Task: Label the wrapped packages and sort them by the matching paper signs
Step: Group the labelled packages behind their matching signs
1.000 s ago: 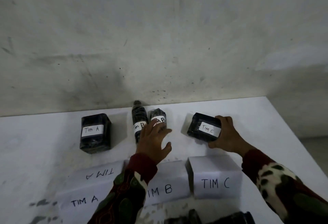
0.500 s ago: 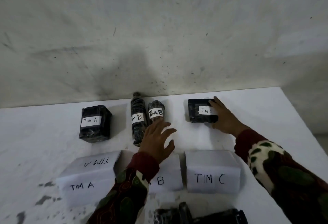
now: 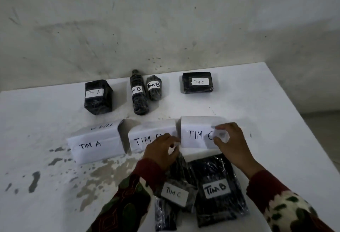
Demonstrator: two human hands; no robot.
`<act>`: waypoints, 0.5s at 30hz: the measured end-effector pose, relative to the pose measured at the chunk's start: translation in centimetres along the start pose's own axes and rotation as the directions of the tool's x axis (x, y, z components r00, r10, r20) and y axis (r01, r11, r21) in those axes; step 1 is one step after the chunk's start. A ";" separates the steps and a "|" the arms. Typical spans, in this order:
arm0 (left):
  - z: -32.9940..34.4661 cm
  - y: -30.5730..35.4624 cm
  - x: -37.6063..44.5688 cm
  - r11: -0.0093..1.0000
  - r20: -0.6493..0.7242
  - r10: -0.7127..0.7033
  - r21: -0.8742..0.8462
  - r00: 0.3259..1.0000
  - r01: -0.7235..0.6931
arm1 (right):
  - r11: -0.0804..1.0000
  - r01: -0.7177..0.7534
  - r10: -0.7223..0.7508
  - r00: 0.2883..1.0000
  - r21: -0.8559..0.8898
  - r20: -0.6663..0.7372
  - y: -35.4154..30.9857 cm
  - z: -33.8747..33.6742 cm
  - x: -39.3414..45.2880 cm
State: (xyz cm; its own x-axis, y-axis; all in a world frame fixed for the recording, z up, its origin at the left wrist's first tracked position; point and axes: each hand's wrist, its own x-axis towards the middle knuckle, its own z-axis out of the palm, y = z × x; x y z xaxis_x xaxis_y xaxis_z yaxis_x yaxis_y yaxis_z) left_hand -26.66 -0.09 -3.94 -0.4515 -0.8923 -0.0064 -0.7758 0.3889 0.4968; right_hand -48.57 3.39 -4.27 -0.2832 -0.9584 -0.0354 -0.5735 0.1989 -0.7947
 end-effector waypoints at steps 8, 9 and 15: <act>0.7 -1.1 -4.7 0.996 0.157 0.015 0.081 0.988 -0.028 | 0.943 -0.244 0.264 0.963 -0.228 0.059 1.8 -0.1 -6.1; 0.5 -1.3 -5.2 0.996 0.187 0.022 0.081 0.982 -0.037 | 0.926 -0.296 0.322 0.943 -0.232 0.083 1.9 -0.1 -6.7; 0.7 -2.0 -6.8 0.964 0.347 0.053 0.228 0.936 -0.139 | 0.894 -0.398 0.431 0.888 -0.205 0.157 2.2 0.7 -8.1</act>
State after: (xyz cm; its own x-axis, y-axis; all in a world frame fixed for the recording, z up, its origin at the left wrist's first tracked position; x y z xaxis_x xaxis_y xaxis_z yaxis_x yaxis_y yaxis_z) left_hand -22.36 5.32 -5.51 -0.6165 -0.7354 -0.2813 -0.7856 0.5507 0.2822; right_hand -46.98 11.48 -6.20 -0.3782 -0.7978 -0.4696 -0.5580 0.6012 -0.5720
